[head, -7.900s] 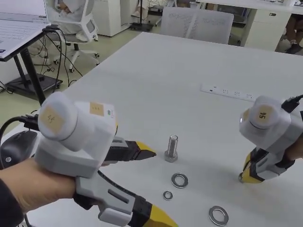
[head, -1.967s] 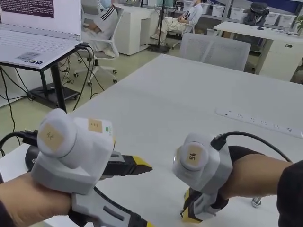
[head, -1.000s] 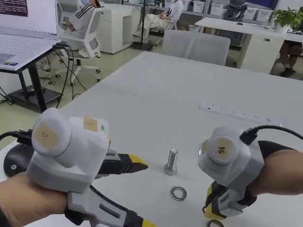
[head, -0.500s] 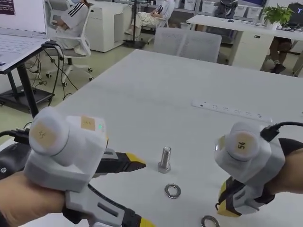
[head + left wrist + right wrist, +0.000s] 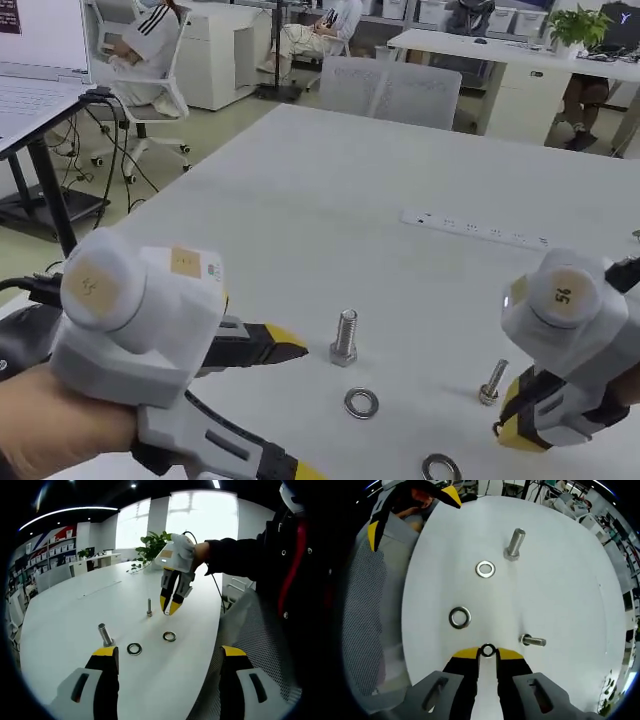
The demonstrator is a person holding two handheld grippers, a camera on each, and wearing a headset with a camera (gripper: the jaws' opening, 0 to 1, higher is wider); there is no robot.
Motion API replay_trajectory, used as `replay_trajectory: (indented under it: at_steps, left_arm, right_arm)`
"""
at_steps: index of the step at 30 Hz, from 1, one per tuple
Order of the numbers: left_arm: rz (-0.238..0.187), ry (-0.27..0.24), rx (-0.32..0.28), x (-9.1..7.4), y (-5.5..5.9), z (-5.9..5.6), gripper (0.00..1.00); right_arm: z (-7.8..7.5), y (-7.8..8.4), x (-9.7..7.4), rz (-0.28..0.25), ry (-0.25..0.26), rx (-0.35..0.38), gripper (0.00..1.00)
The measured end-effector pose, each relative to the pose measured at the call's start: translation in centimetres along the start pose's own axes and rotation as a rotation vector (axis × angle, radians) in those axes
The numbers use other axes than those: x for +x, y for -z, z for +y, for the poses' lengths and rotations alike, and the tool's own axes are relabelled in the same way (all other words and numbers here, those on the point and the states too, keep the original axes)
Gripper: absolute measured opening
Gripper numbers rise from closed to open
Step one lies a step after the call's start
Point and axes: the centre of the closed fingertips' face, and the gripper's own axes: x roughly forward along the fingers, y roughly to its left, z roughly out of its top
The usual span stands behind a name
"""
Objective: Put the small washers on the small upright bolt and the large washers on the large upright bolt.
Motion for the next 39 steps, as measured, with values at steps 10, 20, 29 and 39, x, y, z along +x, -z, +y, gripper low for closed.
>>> replay_trajectory:
  at_steps: [10,20,29,39]
  left_arm:
    - [0.009,0.006,0.000,0.2,-0.1,0.0,0.82]
    - [0.015,0.003,-0.003,0.3,-0.2,0.0,0.82]
    - [0.014,-0.001,-0.008,0.3,-0.1,0.2,0.82]
    - [0.016,-0.008,-0.016,0.1,0.1,0.4,0.82]
  right_arm:
    - [-1.8,0.8,-1.3,-0.008,0.028,0.029,0.14]
    - [-3.4,0.0,-3.0,-0.028,0.063,0.020,0.14]
    - [-4.4,-1.5,-3.7,-0.052,0.089,0.004,0.14]
    - [-5.0,-2.1,-3.2,-0.048,0.087,-0.011,0.14]
